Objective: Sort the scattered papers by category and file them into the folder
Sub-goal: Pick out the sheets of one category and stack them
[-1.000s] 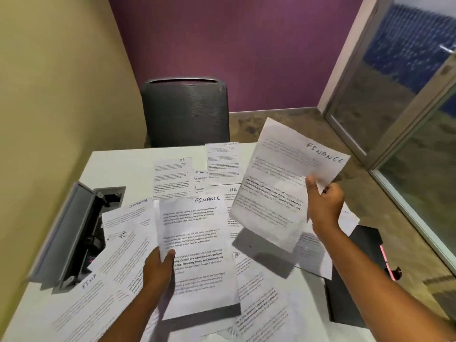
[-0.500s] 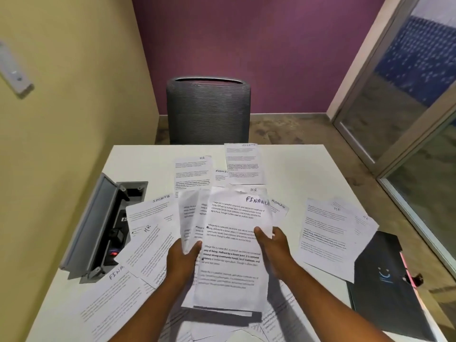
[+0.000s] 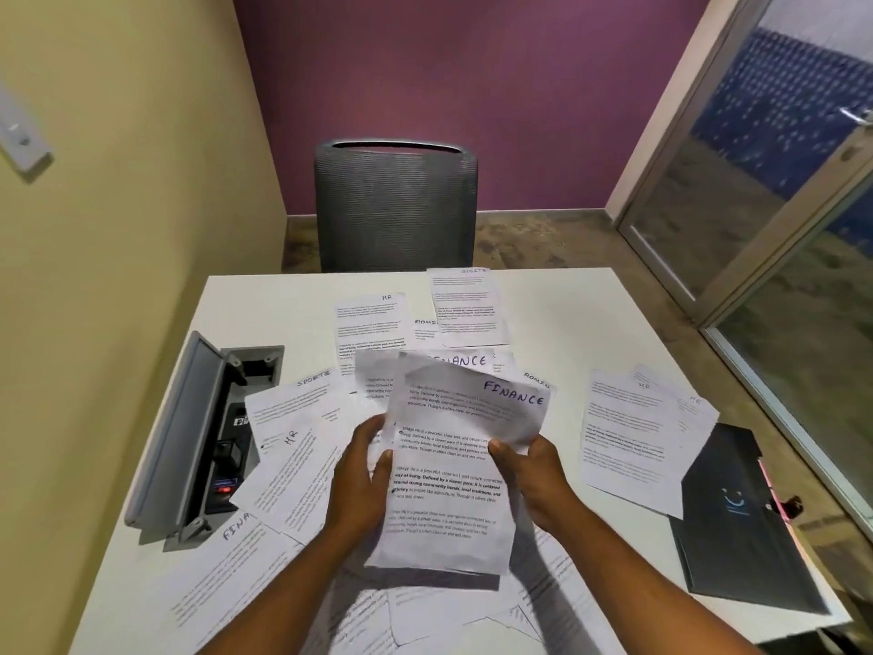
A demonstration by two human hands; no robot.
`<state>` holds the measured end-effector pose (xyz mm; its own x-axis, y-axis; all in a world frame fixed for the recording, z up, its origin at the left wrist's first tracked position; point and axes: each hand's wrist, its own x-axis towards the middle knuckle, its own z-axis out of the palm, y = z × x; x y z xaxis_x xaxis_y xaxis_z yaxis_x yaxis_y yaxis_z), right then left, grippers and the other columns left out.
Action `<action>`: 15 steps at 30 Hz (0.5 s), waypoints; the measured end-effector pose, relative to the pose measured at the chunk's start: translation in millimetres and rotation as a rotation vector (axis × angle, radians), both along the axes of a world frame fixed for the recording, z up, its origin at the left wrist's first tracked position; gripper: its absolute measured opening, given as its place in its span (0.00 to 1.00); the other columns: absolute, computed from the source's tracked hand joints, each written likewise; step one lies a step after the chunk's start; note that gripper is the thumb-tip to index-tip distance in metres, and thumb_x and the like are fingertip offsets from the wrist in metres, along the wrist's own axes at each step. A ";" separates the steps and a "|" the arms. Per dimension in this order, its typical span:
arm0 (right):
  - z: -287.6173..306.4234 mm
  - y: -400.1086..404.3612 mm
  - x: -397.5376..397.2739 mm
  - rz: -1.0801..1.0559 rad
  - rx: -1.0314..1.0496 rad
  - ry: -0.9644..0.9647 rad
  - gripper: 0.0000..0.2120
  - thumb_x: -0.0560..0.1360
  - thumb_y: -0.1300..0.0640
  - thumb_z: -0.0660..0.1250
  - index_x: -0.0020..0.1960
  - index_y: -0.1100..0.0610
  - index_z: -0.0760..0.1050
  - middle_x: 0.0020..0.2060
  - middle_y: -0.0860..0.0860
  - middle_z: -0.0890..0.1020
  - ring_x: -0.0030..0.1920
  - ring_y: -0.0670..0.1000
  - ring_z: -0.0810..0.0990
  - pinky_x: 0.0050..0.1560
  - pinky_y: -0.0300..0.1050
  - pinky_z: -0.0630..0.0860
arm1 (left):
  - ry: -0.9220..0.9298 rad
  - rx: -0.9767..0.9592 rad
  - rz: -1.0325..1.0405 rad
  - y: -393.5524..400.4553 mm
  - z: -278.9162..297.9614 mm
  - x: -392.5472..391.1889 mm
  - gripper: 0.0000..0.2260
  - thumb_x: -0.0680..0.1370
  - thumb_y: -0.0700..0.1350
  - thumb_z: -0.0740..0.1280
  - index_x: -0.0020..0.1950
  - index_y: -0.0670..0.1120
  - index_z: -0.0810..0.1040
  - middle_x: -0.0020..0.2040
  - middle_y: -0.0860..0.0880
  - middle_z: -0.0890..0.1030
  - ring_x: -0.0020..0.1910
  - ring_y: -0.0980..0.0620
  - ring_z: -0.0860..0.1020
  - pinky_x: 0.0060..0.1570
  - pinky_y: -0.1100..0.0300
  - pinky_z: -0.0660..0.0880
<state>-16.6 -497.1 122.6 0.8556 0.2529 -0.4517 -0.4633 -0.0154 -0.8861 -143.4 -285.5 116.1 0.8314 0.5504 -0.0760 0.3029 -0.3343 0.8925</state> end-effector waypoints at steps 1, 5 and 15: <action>-0.8 -1.3 -1.0 -0.002 0.002 0.004 0.14 0.76 0.66 0.73 0.60 0.63 0.77 0.52 0.60 0.86 0.52 0.60 0.86 0.40 0.45 0.83 | 0.023 -0.007 -0.030 1.4 1.0 1.6 0.12 0.82 0.48 0.64 0.64 0.56 0.71 0.59 0.63 0.77 0.54 0.71 0.74 0.49 0.77 0.69; -0.1 -9.3 -5.6 -0.028 0.013 -0.015 0.29 0.68 0.50 0.81 0.63 0.61 0.76 0.55 0.59 0.86 0.56 0.62 0.85 0.54 0.57 0.83 | 0.068 -0.120 -0.009 7.4 1.8 9.6 0.04 0.80 0.47 0.68 0.48 0.50 0.81 0.46 0.56 0.83 0.46 0.62 0.79 0.46 0.62 0.76; -3.7 -34.2 -10.1 -0.032 0.019 0.022 0.17 0.78 0.61 0.71 0.66 0.58 0.78 0.56 0.54 0.86 0.57 0.54 0.85 0.62 0.54 0.80 | 0.036 -0.256 0.097 -10.3 15.8 12.6 0.17 0.74 0.52 0.74 0.44 0.39 0.74 0.40 0.47 0.82 0.40 0.47 0.81 0.37 0.57 0.74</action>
<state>-26.7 -531.3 118.9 0.8534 0.2345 -0.4656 -0.4823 0.0159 -0.8759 -130.8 -295.8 131.8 0.7698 0.5867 -0.2515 0.3557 -0.0671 0.9322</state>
